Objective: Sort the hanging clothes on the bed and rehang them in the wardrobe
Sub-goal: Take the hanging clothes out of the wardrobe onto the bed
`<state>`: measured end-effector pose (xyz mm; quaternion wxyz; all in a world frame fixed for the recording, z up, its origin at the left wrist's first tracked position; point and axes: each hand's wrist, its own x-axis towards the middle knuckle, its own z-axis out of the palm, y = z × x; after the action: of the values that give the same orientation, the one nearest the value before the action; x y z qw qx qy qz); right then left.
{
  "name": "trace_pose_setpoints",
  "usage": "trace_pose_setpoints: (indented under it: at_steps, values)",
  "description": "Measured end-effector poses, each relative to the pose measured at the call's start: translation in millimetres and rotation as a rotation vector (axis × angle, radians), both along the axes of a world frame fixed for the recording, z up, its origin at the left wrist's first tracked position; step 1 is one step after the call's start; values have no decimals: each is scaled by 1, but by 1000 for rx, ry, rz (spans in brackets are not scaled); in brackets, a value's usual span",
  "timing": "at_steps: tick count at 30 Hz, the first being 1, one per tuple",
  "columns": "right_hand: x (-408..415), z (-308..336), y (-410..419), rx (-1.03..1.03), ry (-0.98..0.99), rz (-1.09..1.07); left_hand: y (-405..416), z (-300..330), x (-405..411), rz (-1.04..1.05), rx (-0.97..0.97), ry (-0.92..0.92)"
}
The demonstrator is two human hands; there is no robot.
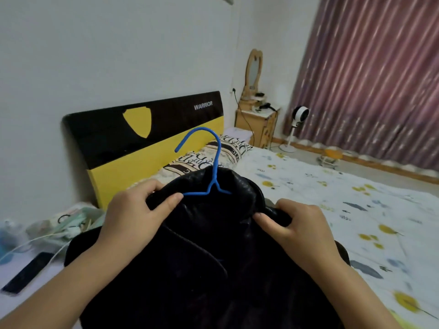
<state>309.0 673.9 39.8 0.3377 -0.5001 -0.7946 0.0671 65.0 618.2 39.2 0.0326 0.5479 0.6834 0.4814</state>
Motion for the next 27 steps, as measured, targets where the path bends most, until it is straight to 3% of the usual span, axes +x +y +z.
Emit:
trace_pose_setpoints:
  at_steps: [10,27]
  values:
    - [47,-15,99,-77,24,-164,135,-12,39,-166,-91,10]
    - [18,-70,323,-249,27,-434,413,-59,16,-345,-236,82]
